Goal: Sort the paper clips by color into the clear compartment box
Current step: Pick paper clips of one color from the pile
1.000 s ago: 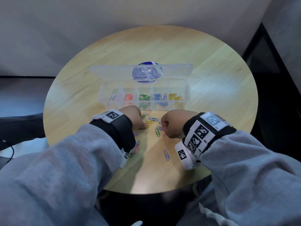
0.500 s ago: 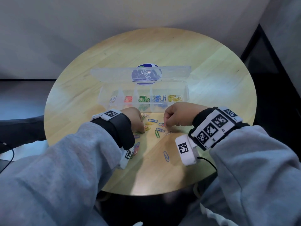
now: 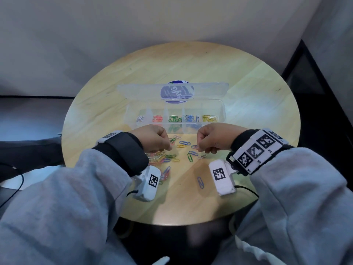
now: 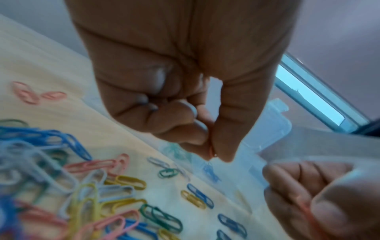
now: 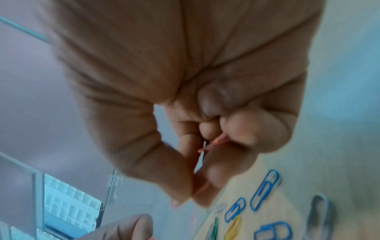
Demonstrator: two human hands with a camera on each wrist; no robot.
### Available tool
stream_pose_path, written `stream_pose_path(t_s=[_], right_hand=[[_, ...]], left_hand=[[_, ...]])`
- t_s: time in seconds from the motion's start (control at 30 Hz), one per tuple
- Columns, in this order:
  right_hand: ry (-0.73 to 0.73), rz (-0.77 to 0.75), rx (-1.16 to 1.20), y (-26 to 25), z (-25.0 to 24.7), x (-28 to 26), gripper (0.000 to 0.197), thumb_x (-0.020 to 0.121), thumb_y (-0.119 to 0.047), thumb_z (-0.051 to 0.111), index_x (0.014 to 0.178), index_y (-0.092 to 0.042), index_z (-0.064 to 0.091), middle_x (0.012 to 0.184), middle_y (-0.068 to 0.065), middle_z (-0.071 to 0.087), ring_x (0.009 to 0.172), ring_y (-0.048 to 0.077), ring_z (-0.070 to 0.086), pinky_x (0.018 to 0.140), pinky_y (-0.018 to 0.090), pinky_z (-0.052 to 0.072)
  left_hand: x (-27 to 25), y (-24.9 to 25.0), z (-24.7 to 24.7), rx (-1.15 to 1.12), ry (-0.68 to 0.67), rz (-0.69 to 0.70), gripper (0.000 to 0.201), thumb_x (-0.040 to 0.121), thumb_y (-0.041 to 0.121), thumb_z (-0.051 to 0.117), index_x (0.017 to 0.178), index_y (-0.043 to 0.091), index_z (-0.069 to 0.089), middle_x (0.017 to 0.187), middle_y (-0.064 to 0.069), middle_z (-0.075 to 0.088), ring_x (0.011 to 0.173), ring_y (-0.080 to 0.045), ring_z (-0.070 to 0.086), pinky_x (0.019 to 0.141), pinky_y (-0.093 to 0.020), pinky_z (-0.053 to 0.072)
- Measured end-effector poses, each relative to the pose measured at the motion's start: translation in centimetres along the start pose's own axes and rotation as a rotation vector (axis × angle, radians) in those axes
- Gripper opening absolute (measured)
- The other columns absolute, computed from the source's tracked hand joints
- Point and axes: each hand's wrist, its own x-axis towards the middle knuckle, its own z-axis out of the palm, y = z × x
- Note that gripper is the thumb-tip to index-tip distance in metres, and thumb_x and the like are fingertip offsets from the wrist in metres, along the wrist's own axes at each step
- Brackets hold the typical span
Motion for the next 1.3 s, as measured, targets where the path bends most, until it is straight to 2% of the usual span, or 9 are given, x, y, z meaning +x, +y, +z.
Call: stream_pose_path(t_s=[0.17, 0.3, 0.47, 0.57, 0.7, 0.87, 1.0, 1.23, 1.3], right_hand=[[0.091, 0.027, 0.447, 0.6, 1.0, -1.8, 0.026, 0.088, 0.01, 0.042, 0.085, -0.009, 0.059, 0.066, 0.006, 0.046, 0.052, 0.013, 0.042, 0.045, 0.019, 0.036], [0.115, 0.077, 0.688, 0.0, 2.2, -3.5, 0.032, 0.092, 0.008, 0.029, 0.08, -0.003, 0.057, 0.063, 0.006, 0.039, 0.054, 0.014, 0.038, 0.037, 0.014, 0.037], [0.145, 0.106, 0.785, -0.9, 3.0, -3.7, 0.032, 0.091, 0.005, 0.028, 0.072, -0.003, 0.052, 0.065, 0.008, 0.044, 0.053, 0.015, 0.043, 0.038, 0.015, 0.04], [0.074, 0.125, 0.594, -2.7, 3.8, -2.5, 0.026, 0.093, 0.0, 0.034, 0.071, -0.006, 0.047, 0.064, 0.008, 0.042, 0.053, 0.015, 0.041, 0.039, 0.017, 0.035], [0.014, -0.032, 0.103, -4.4, 4.8, -1.2, 0.017, 0.089, -0.012, 0.056, 0.073, -0.015, 0.054, 0.059, 0.0, 0.048, 0.053, 0.014, 0.043, 0.051, 0.024, 0.037], [-0.088, -0.063, -0.386, -4.8, 6.1, -1.2, 0.007, 0.083, -0.021, 0.066, 0.084, -0.026, 0.062, 0.054, -0.012, 0.045, 0.05, 0.001, 0.04, 0.053, 0.017, 0.029], [-0.079, -0.05, -0.506, -5.0, 6.9, 0.0, 0.022, 0.081, -0.016, 0.066, 0.102, -0.024, 0.065, 0.062, -0.011, 0.039, 0.055, 0.0, 0.036, 0.053, 0.02, 0.029], [-0.077, -0.087, -0.659, -5.1, 8.3, 1.6, 0.017, 0.079, -0.017, 0.064, 0.091, -0.03, 0.064, 0.066, -0.012, 0.041, 0.067, 0.011, 0.045, 0.067, 0.03, 0.043], [-0.069, -0.099, -0.679, -4.9, 8.5, 1.5, 0.015, 0.081, -0.018, 0.063, 0.092, -0.028, 0.064, 0.066, -0.011, 0.041, 0.073, 0.015, 0.046, 0.061, 0.028, 0.04]], left_hand=[[-2.4, -1.1, -1.3, -0.272, 0.016, -0.028, 0.024, 0.088, -0.007, 0.054, 0.081, 0.016, 0.057, 0.065, -0.005, 0.051, 0.054, -0.011, 0.046, 0.045, -0.014, 0.038], [-4.7, -1.3, -2.1, -0.477, 0.025, -0.018, 0.027, 0.094, -0.003, 0.039, 0.077, 0.009, 0.057, 0.064, -0.005, 0.042, 0.052, -0.011, 0.04, 0.044, -0.015, 0.032], [-5.3, -3.0, -3.0, -0.636, 0.085, -0.074, 0.029, 0.092, 0.007, 0.039, 0.067, 0.007, 0.054, 0.061, -0.004, 0.043, 0.044, -0.01, 0.041, 0.043, -0.016, 0.032], [-5.0, -4.0, -2.5, -0.642, 0.062, -0.127, 0.029, 0.09, 0.005, 0.036, 0.064, 0.007, 0.048, 0.061, -0.007, 0.044, 0.044, -0.014, 0.04, 0.038, -0.017, 0.031], [-4.2, -4.7, -2.0, -0.439, 0.024, -0.189, 0.021, 0.089, 0.008, 0.044, 0.069, 0.009, 0.051, 0.057, -0.002, 0.039, 0.041, -0.011, 0.032, 0.037, -0.016, 0.024], [-3.6, -4.6, -1.9, 0.126, 0.016, 0.016, 0.004, 0.086, 0.02, 0.057, 0.084, 0.017, 0.059, 0.059, 0.006, 0.047, 0.051, -0.012, 0.039, 0.048, -0.021, 0.031], [-3.5, -4.4, -0.9, 0.363, 0.02, 0.061, 0.012, 0.08, 0.015, 0.062, 0.086, 0.026, 0.062, 0.064, 0.014, 0.049, 0.058, -0.003, 0.045, 0.054, -0.021, 0.037], [-3.0, -4.4, 0.2, 0.51, -0.004, 0.087, 0.016, 0.079, 0.022, 0.067, 0.084, 0.031, 0.055, 0.071, 0.01, 0.049, 0.078, -0.015, 0.052, 0.054, -0.022, 0.032], [-2.7, -4.6, 0.6, 0.51, -0.039, 0.08, 0.015, 0.079, 0.023, 0.067, 0.082, 0.031, 0.054, 0.077, 0.009, 0.054, 0.079, -0.015, 0.054, 0.053, -0.021, 0.033]])
